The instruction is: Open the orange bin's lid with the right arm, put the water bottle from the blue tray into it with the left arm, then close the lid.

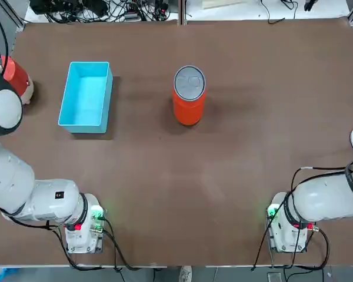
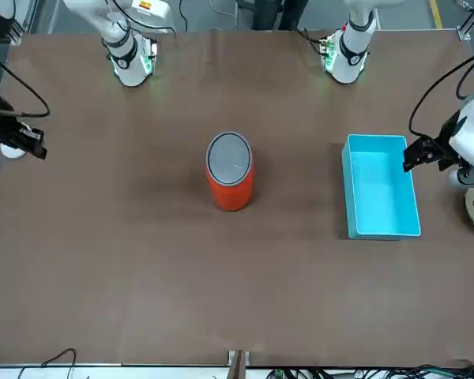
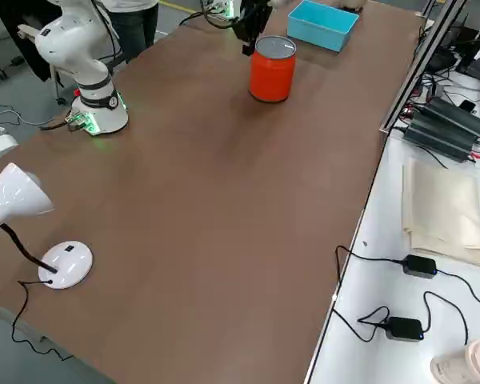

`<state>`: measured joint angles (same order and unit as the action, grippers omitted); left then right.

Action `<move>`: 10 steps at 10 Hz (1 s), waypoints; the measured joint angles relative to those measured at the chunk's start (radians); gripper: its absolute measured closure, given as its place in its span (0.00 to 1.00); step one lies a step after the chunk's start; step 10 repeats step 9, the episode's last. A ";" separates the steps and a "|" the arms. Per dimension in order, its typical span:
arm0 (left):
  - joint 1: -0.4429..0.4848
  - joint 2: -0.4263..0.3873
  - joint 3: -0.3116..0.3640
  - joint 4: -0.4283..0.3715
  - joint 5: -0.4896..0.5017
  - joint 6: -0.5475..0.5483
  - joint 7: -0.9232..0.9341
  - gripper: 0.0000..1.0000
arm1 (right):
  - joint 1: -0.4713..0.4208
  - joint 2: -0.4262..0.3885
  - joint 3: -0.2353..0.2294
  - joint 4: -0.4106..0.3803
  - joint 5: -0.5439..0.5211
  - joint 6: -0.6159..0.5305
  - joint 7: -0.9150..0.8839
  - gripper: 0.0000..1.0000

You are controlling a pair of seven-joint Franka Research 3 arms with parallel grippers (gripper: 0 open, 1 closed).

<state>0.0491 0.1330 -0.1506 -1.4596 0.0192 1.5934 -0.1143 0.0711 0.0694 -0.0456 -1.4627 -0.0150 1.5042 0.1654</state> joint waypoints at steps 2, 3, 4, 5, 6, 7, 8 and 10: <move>0.000 0.000 0.000 0.000 0.000 0.000 0.000 0.00 | -0.002 -0.008 0.000 0.000 -0.001 0.011 -0.005 0.55; 0.000 0.000 0.000 0.000 0.000 0.000 0.000 0.00 | -0.005 -0.009 0.000 -0.001 -0.003 0.012 -0.022 0.39; 0.000 0.000 0.000 0.000 0.000 0.000 0.000 0.00 | -0.015 -0.012 0.000 -0.003 -0.005 0.012 -0.049 0.22; 0.000 0.000 0.000 0.000 0.000 0.001 0.000 0.00 | -0.028 -0.017 0.000 -0.012 -0.005 0.015 -0.073 0.09; 0.000 0.000 0.000 0.000 0.000 0.001 0.000 0.00 | -0.039 -0.027 0.000 -0.027 -0.005 0.024 -0.088 0.00; 0.000 0.000 0.000 0.000 0.000 0.001 0.000 0.00 | -0.043 -0.036 0.000 -0.040 -0.005 0.032 -0.094 0.00; 0.000 0.000 0.000 0.000 0.000 0.001 0.000 0.00 | -0.043 -0.041 0.002 -0.049 -0.005 0.035 -0.095 0.00; 0.000 0.000 0.000 0.000 0.000 0.001 0.000 0.00 | -0.043 -0.042 0.003 -0.052 -0.005 0.036 -0.095 0.00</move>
